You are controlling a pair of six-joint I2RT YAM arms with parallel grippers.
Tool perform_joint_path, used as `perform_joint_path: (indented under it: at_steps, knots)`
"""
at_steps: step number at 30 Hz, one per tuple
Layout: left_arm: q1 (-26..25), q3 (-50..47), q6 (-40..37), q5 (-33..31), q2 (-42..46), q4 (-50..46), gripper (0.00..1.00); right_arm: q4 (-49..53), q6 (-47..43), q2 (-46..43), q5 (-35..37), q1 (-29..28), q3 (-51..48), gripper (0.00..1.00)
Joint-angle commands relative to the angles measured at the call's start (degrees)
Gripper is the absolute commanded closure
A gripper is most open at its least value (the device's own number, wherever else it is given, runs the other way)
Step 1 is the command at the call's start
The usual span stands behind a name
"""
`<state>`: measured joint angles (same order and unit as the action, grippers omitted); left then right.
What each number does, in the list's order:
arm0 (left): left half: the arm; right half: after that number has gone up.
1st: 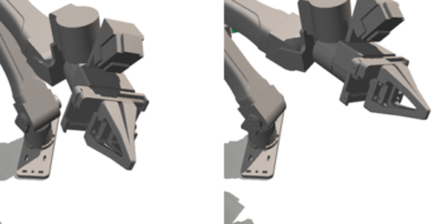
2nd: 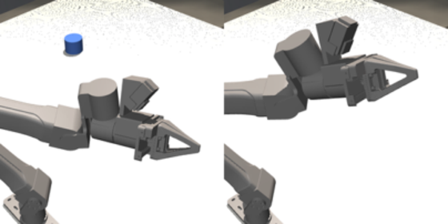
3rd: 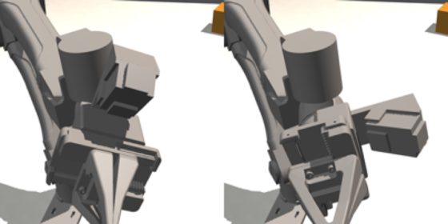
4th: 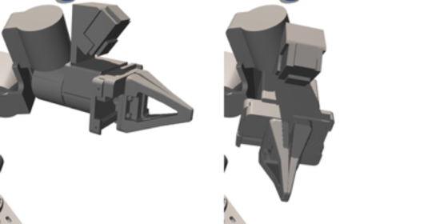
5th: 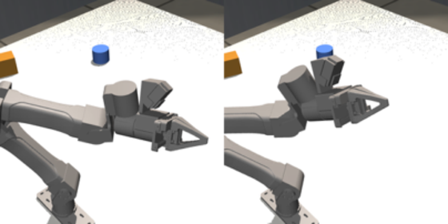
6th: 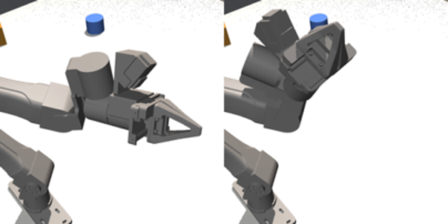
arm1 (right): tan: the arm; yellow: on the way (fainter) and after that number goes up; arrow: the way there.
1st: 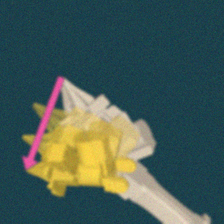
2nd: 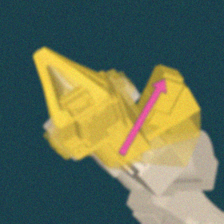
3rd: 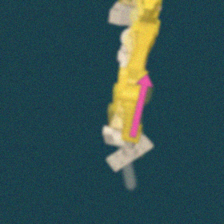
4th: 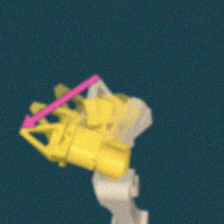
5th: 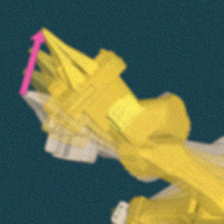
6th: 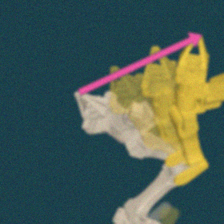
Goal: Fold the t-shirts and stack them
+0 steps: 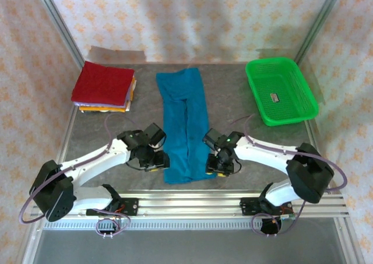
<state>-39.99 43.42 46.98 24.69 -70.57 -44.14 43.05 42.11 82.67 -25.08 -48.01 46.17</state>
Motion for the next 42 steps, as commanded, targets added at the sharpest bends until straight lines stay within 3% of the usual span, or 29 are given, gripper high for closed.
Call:
perform_joint_path:
  at_steps: [1,12,19,24,30,34,37,42]
  knots:
    - [-2.3,-4.2,8.0,0.4,1.4,8.1,0.53,-2.6,-1.1,2.2,0.0,-0.2,-0.6,0.58]
    - [-5.1,-8.7,10.9,0.9,-4.8,18.0,0.59,-2.9,-2.1,5.7,1.2,-0.2,0.1,0.64]
    - [-5.5,-8.6,10.3,1.3,-7.1,18.7,0.77,-3.8,-1.5,5.6,-0.3,-0.2,0.0,0.75]
    - [-7.2,-9.3,11.2,1.1,-5.3,16.0,0.99,-3.5,-0.1,4.5,-1.7,-1.5,-1.7,0.93]
    - [-10.8,-12.3,16.5,1.1,1.7,14.1,1.0,-2.8,5.4,1.3,-4.4,-7.5,-2.8,1.0]
    - [-10.7,-7.9,16.8,-0.8,5.6,9.6,1.0,1.2,6.9,-2.8,-2.9,-8.2,1.0,1.0]
    - [-7.5,-3.6,15.5,-1.1,5.2,7.9,1.0,4.5,5.6,-4.6,-0.7,-5.4,6.1,1.0]
    - [4.7,3.4,9.2,1.6,-3.8,12.2,1.0,2.4,1.4,-1.9,-2.1,5.3,12.6,1.0]
